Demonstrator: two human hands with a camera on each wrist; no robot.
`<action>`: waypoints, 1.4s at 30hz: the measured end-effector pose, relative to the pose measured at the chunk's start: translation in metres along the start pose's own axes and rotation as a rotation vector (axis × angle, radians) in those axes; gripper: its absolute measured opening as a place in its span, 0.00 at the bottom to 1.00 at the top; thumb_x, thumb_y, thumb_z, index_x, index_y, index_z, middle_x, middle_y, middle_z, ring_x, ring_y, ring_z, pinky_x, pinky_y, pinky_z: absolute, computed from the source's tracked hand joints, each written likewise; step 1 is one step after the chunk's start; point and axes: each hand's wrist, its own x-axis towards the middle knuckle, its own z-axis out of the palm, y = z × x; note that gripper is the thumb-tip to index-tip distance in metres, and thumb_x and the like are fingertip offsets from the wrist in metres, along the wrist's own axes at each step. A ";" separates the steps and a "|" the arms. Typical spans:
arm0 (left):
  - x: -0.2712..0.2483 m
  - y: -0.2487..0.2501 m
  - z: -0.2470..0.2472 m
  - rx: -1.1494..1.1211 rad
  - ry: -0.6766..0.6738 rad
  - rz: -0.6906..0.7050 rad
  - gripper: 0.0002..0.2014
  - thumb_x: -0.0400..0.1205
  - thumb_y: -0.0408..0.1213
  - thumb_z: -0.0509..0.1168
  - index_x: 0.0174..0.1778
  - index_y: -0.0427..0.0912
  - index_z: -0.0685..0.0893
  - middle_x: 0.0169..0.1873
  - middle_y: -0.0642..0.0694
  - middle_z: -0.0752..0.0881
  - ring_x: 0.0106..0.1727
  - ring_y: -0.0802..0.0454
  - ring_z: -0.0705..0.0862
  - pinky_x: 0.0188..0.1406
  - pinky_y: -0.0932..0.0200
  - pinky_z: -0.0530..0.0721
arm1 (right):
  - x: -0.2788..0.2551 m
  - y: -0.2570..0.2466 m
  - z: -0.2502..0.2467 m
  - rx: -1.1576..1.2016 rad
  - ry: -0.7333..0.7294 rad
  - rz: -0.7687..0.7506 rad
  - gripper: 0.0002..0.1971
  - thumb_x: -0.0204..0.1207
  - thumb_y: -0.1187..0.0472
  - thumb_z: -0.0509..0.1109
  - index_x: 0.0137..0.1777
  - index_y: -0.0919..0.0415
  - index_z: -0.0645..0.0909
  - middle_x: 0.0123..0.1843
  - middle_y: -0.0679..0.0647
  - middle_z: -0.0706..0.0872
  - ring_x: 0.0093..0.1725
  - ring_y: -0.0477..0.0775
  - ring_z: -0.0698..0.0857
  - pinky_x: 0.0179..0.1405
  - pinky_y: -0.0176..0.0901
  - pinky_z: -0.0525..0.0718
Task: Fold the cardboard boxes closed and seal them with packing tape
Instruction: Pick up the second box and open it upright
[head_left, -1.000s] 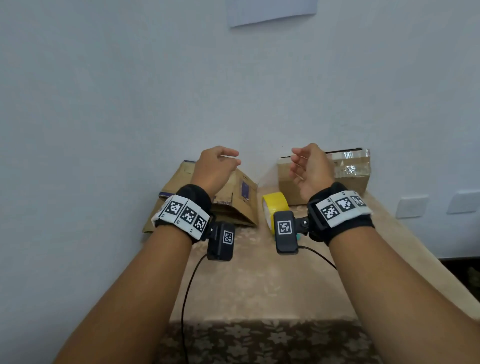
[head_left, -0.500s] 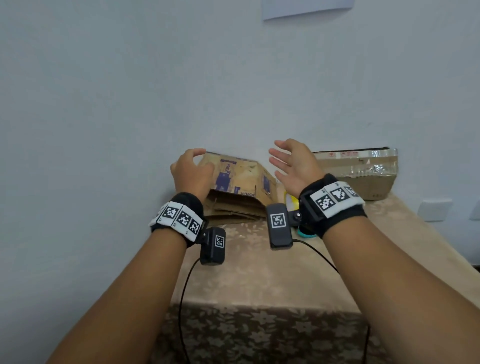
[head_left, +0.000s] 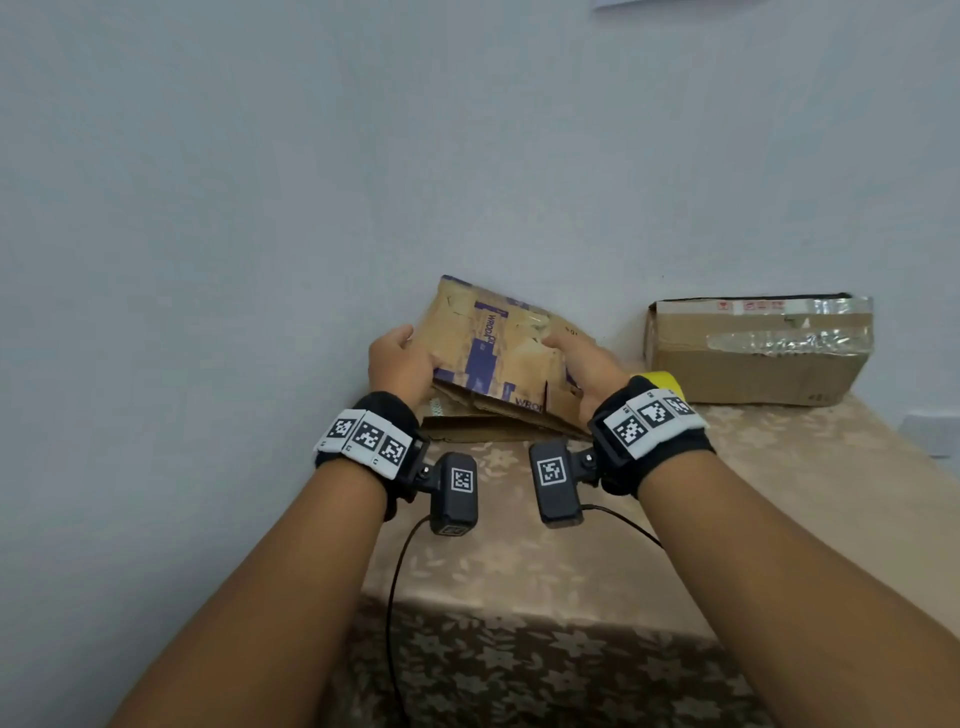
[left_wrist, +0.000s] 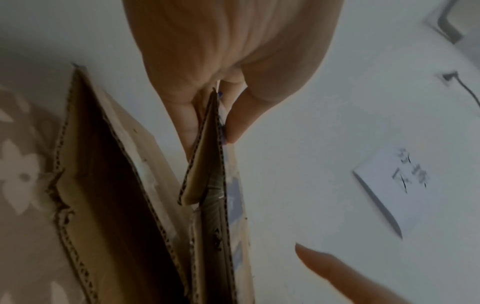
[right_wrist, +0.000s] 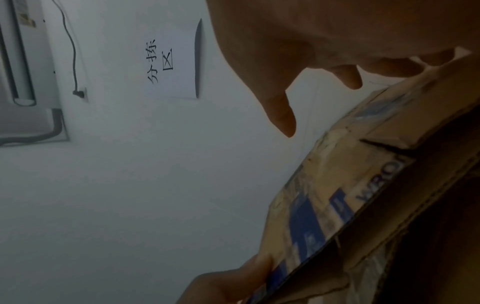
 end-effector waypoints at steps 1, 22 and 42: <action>-0.003 0.002 -0.004 -0.060 0.007 -0.015 0.32 0.81 0.21 0.65 0.83 0.39 0.72 0.71 0.39 0.83 0.62 0.41 0.88 0.62 0.40 0.89 | 0.002 0.002 -0.001 0.001 0.005 -0.004 0.43 0.57 0.42 0.83 0.73 0.57 0.80 0.68 0.57 0.87 0.62 0.61 0.87 0.63 0.58 0.87; -0.050 -0.011 -0.010 -0.211 -0.166 0.055 0.11 0.68 0.24 0.55 0.36 0.45 0.67 0.36 0.47 0.74 0.38 0.49 0.74 0.32 0.54 0.72 | -0.038 0.021 -0.018 -0.035 -0.104 -0.355 0.68 0.40 0.30 0.92 0.83 0.42 0.64 0.76 0.49 0.82 0.72 0.56 0.84 0.71 0.65 0.84; -0.084 0.004 -0.004 -0.523 -0.350 0.158 0.47 0.82 0.76 0.44 0.79 0.39 0.76 0.69 0.32 0.85 0.70 0.33 0.85 0.71 0.29 0.81 | -0.065 0.011 -0.050 0.106 -0.367 -0.483 0.59 0.65 0.43 0.88 0.90 0.41 0.54 0.77 0.51 0.83 0.71 0.52 0.86 0.73 0.60 0.83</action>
